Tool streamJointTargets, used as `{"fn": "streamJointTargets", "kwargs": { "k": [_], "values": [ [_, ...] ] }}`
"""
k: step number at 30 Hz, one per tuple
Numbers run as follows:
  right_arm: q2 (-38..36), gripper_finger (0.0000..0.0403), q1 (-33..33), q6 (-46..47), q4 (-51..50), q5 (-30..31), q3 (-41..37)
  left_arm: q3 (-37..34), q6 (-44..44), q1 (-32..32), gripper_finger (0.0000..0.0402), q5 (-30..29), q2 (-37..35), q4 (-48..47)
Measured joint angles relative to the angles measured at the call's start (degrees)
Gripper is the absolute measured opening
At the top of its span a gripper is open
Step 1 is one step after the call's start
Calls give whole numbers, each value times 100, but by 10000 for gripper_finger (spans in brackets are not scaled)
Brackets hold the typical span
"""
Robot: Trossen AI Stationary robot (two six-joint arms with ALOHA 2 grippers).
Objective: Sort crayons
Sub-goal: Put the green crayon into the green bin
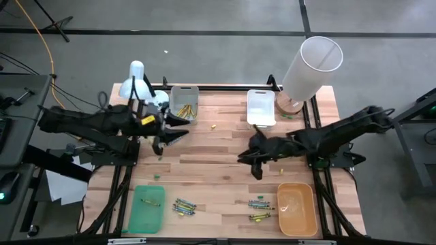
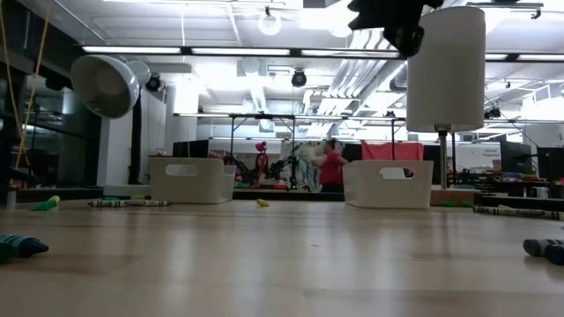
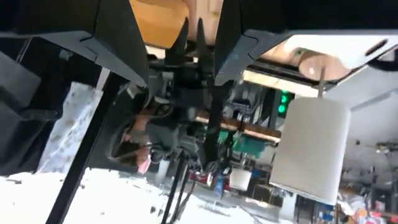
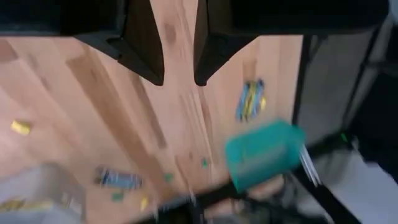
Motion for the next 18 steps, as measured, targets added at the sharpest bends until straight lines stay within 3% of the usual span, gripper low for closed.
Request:
{"fn": "streamJointTargets", "kwargs": {
  "k": [4,12,18],
  "values": [
    [-341,80,-5,-195,744,59,-350,-334,-339,-69,168,-354,337,646],
    [-412,80,-5,-931,1251,-93,-409,-379,-602,-180,168,-712,686,686],
    [-410,80,-124,-929,1280,-90,-406,-379,-638,-167,168,-819,660,509]
  ]
}}
